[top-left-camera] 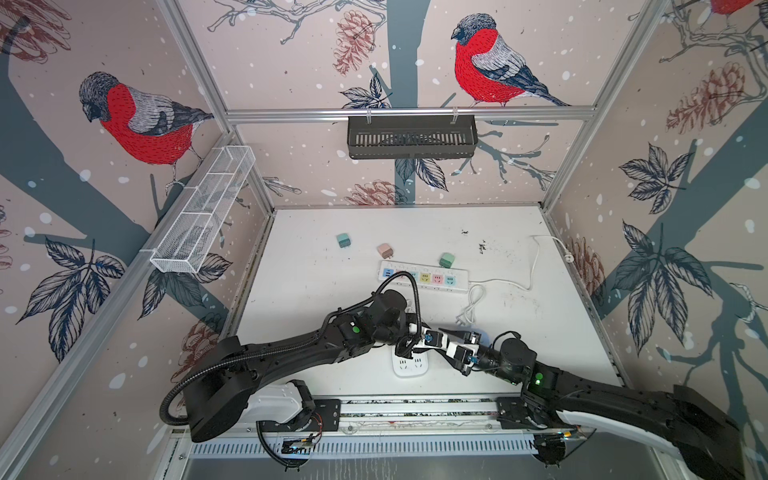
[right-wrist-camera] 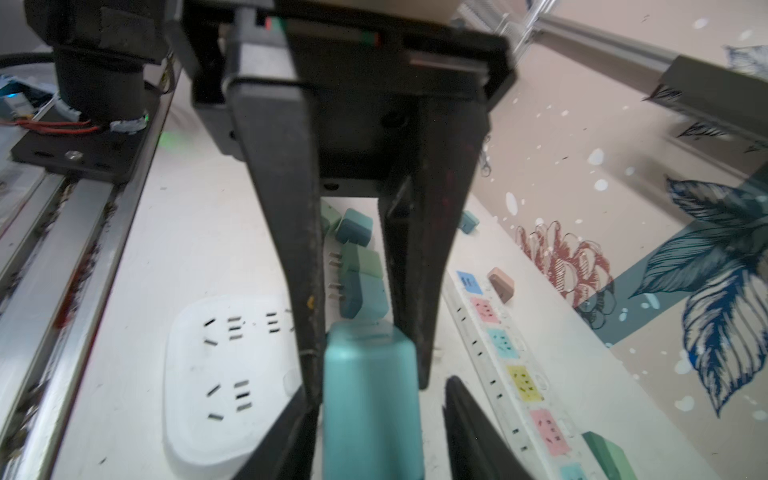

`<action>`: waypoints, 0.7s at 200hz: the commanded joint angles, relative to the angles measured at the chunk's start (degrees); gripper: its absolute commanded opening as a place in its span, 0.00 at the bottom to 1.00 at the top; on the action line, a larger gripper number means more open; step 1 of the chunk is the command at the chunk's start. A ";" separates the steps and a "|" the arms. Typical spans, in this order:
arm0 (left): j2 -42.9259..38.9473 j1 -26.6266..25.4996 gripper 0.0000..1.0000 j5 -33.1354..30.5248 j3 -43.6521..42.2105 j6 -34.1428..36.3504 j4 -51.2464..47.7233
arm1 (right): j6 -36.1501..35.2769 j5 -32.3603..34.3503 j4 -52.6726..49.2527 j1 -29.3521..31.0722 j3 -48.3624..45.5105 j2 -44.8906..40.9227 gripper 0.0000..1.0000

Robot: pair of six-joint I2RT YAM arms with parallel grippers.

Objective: Insert the plug
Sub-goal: 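Open the right gripper and draw it back from the adapter, then carry the teal adapter over the light-blue socket with the left gripper while right arm rises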

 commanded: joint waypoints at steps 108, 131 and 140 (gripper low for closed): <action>-12.31 0.17 0.00 -28.84 -10.83 -8.74 18.52 | 35.40 14.00 -5.87 -18.05 4.49 -9.74 1.00; -9.16 0.15 0.00 -29.22 -8.79 -7.48 15.88 | 39.81 6.34 -6.90 -27.48 3.55 -11.30 1.00; -7.70 0.16 0.00 -28.69 -7.75 -6.69 14.20 | 40.25 5.61 -7.86 -30.03 3.51 -11.71 1.00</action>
